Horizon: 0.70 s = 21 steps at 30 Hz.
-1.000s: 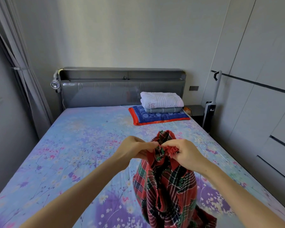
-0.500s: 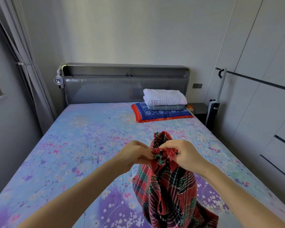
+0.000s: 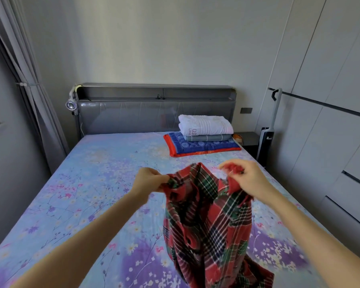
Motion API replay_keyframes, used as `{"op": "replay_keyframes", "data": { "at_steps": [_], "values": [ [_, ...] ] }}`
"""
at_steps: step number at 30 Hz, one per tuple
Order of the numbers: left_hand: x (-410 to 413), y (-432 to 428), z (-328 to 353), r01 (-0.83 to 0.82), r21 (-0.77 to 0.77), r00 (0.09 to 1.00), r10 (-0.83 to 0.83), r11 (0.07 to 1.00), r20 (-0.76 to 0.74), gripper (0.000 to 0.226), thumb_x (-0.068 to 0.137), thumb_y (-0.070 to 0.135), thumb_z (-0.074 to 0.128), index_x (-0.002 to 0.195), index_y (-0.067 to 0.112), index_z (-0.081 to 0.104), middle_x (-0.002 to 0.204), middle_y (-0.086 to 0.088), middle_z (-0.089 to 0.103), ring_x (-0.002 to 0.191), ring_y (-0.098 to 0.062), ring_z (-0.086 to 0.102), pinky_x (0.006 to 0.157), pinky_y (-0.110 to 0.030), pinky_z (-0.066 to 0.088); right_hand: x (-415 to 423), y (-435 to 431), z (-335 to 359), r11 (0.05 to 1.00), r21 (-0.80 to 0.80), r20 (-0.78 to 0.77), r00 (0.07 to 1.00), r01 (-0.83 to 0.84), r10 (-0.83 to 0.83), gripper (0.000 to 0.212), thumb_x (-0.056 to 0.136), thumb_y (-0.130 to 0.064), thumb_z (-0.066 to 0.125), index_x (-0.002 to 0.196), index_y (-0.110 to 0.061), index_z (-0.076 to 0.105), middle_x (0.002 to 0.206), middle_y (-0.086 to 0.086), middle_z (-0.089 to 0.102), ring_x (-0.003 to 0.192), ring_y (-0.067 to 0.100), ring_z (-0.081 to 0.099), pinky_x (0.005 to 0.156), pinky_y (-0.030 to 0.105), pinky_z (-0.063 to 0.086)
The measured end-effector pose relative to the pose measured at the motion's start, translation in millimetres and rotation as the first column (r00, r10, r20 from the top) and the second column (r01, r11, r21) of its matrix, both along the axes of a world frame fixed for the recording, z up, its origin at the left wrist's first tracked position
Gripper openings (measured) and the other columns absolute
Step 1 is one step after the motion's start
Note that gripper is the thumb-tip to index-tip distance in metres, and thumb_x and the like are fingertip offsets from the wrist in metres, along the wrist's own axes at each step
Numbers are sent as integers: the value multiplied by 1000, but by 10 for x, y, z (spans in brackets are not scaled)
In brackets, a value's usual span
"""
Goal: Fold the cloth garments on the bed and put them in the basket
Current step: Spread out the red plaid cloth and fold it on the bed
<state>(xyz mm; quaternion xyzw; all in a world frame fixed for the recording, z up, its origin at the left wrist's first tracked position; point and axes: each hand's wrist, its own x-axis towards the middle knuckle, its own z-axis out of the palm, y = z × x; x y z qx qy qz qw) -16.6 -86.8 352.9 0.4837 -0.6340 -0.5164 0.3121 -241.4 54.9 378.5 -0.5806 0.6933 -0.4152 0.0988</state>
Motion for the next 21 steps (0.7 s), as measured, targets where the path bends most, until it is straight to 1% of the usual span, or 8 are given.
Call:
{"op": "replay_keyframes", "data": {
  "at_steps": [4, 7, 9, 11, 13, 16, 19, 21],
  "values": [
    [513, -653, -1, -282, -149, 939, 305, 948, 161, 40, 73, 17, 74, 44, 4, 50, 40, -9, 51, 36, -18, 50, 47, -26, 40, -701, 11, 283, 938, -116, -88, 938, 326, -337, 12, 89, -20, 61, 93, -29, 67, 94, -4, 69, 92, 23, 64, 81, 37, 50],
    [1014, -1057, -33, -451, -237, 847, 496, 860, 188, 47, 75, 15, 70, 39, 5, 41, 30, -6, 44, 46, -25, 49, 51, -26, 35, -1106, 131, 448, 863, -149, -234, 831, 483, -505, 19, 92, -17, 57, 108, -16, 67, 106, 10, 69, 98, 34, 62, 79, 37, 45],
    [1299, -1256, -30, -510, -297, 788, 577, 807, 213, 39, 75, 14, 66, 44, 0, 48, 40, -13, 50, 52, -25, 49, 53, -28, 40, -1248, 189, 528, 852, -139, -326, 789, 504, -520, 21, 91, -17, 59, 110, -13, 67, 103, 14, 70, 95, 37, 62, 76, 36, 44],
    [1446, -1350, -4, -492, -383, 756, 602, 782, 257, 29, 75, 11, 65, 52, -4, 54, 52, -16, 52, 53, -26, 48, 56, -31, 43, -1298, 176, 558, 872, -105, -451, 758, 479, -471, 22, 90, -17, 60, 110, -13, 68, 98, 17, 71, 90, 39, 63, 71, 36, 43],
    [1472, -1347, 10, -368, -528, 728, 590, 766, 349, 19, 73, 4, 63, 60, -1, 51, 57, -18, 49, 56, -29, 47, 57, -33, 39, -1304, 110, 557, 894, -98, -537, 733, 437, -417, 21, 90, -17, 60, 108, -13, 68, 91, 18, 71, 82, 39, 64, 68, 37, 44],
    [1489, -1246, -161, -90, -580, 727, 452, 810, 517, 17, 77, -2, 59, 77, 5, 44, 67, -23, 56, 68, -38, 58, 59, -38, 39, -1278, 21, 595, 884, -131, -464, 761, 448, -454, 21, 92, -16, 58, 111, -10, 65, 85, 21, 69, 76, 39, 62, 62, 35, 41],
    [1584, -1148, -412, -161, -453, 781, 394, 877, 485, 11, 84, 1, 51, 93, 7, 48, 78, -12, 59, 82, -33, 63, 64, -37, 42, -1241, -13, 622, 881, -163, -437, 768, 444, -468, 23, 93, -21, 57, 112, -10, 64, 85, 21, 69, 77, 38, 62, 61, 34, 40],
    [1672, -1034, -495, -253, -407, 786, 432, 878, 443, 17, 86, 1, 46, 99, 8, 56, 93, -9, 65, 91, -27, 64, 71, -35, 49, -1145, -18, 618, 907, -176, -434, 797, 382, -420, 30, 93, -35, 55, 100, -9, 68, 73, 15, 66, 68, 33, 59, 57, 32, 37]
  ]
}}
